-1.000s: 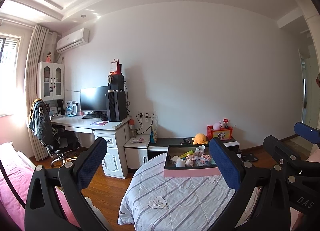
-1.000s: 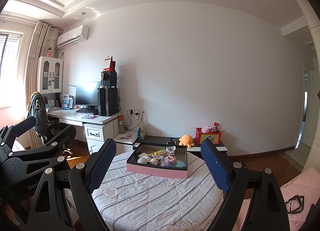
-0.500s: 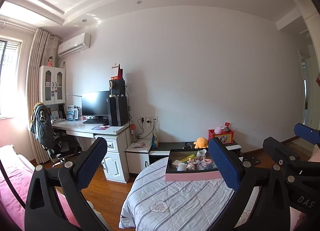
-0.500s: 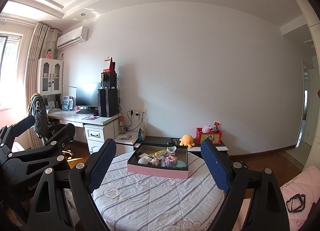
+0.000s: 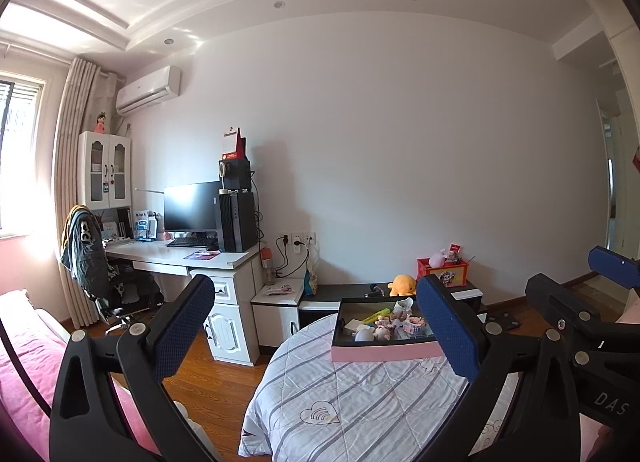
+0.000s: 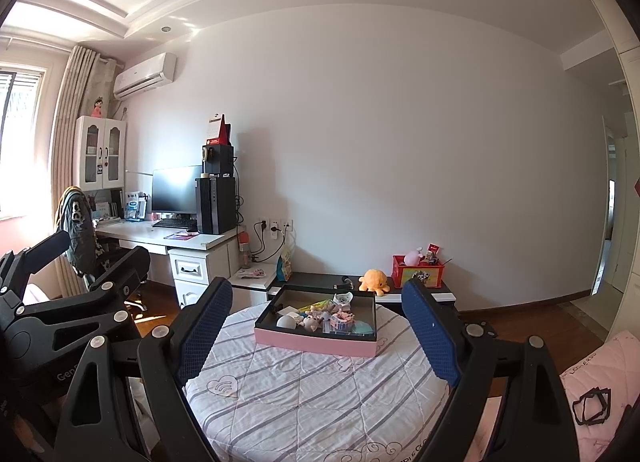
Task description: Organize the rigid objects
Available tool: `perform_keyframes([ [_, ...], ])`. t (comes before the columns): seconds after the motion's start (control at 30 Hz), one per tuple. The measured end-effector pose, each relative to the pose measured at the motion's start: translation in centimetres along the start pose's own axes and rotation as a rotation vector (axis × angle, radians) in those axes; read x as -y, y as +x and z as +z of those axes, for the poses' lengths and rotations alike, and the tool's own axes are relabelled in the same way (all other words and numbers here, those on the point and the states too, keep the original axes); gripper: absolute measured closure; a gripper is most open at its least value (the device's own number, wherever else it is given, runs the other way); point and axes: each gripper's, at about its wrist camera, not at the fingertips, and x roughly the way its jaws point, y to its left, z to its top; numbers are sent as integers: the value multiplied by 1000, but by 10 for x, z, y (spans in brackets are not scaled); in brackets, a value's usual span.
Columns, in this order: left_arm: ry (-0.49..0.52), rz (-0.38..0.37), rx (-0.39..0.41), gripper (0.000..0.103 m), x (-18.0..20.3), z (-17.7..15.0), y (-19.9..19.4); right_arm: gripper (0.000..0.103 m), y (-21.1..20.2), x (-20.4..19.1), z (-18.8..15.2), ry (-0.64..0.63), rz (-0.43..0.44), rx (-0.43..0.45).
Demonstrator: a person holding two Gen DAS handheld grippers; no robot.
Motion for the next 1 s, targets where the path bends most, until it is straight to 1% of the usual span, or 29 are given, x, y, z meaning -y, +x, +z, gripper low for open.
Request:
perform_keyframes([
  [1.0, 0, 0, -1, 1, -1, -1, 0, 15, 1, 1, 1, -2, -1, 0],
])
